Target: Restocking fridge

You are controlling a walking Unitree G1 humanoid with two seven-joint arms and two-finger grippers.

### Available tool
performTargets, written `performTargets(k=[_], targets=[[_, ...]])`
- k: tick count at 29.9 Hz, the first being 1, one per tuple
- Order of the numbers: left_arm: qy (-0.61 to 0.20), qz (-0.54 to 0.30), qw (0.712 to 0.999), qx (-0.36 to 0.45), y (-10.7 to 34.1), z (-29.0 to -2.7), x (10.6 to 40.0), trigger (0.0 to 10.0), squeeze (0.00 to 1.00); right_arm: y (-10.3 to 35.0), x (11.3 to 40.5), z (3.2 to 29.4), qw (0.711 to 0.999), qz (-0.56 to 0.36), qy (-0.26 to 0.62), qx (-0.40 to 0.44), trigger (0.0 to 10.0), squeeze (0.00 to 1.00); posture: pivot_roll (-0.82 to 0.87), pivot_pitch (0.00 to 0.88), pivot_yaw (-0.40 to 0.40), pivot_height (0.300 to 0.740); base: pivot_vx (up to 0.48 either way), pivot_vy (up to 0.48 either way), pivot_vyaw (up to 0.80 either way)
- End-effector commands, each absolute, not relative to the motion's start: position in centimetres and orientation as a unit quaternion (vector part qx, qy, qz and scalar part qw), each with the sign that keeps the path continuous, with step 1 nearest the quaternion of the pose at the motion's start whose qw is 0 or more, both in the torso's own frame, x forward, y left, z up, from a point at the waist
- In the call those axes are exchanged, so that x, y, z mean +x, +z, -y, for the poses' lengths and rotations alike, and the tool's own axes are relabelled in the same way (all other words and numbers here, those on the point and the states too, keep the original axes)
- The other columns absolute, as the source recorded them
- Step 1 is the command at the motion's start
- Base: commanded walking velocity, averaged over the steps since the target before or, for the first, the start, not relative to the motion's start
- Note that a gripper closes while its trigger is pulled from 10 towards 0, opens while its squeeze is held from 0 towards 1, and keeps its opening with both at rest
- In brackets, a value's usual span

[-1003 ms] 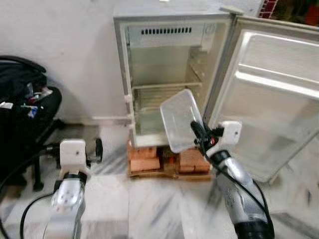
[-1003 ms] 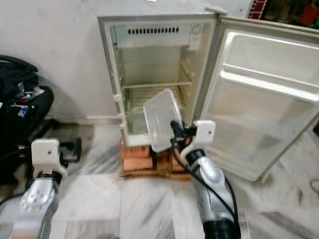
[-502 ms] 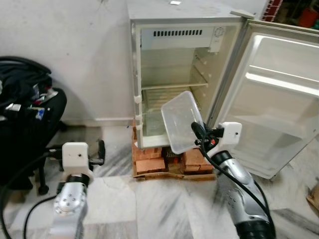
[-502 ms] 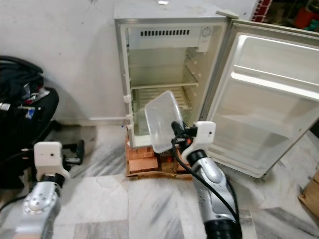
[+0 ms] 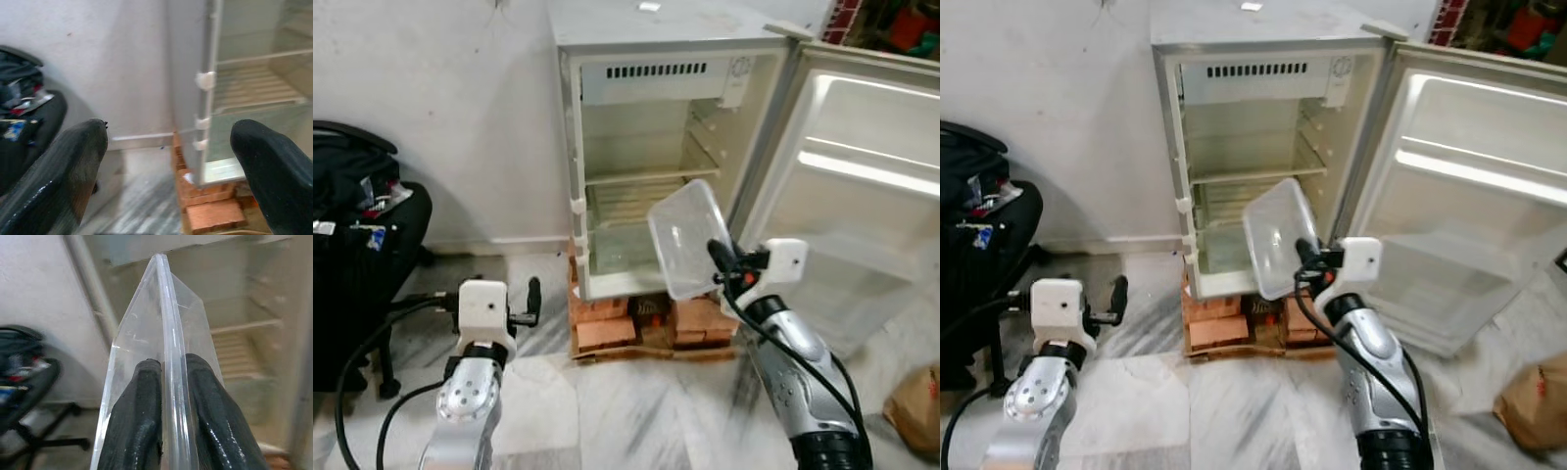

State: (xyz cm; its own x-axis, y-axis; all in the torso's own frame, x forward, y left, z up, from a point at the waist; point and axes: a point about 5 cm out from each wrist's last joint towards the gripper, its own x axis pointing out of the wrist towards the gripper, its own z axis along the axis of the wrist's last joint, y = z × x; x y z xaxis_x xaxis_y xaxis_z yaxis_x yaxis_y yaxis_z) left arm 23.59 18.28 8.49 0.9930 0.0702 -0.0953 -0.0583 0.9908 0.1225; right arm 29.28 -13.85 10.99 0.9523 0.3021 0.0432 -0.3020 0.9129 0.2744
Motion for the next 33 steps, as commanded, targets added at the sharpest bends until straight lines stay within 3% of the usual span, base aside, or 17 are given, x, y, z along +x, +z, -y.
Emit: performTargets(k=[1,11,25,33], targets=[[0.020,-0.040,0.997,0.057,8.89,-17.62,23.93,10.0,0.00,10.97,29.19,14.44,0.980,0.001,0.148,0.133,10.0,0.00,0.05,0.016,-0.036,0.740,0.424,0.000,0.00],[0.024,-0.044,0.998,0.043,8.75,-17.60,23.97,10.0,0.00,10.97,29.29,14.23,0.979,0.000,0.156,0.131,10.0,0.00,0.05,0.016,-0.038,0.740,0.348,0.295,0.00],[0.018,-0.047,0.997,0.066,8.60,-17.62,23.80,10.0,0.00,10.77,29.33,14.23,0.980,-0.003,0.154,0.129,10.0,0.00,0.06,0.014,-0.038,0.740,0.000,0.423,0.00],[0.022,-0.049,0.996,0.066,8.46,-17.46,23.81,10.0,0.00,10.65,29.34,14.60,0.981,-0.003,0.145,0.125,10.0,0.00,0.06,0.012,-0.037,0.740,0.000,0.000,0.00]])
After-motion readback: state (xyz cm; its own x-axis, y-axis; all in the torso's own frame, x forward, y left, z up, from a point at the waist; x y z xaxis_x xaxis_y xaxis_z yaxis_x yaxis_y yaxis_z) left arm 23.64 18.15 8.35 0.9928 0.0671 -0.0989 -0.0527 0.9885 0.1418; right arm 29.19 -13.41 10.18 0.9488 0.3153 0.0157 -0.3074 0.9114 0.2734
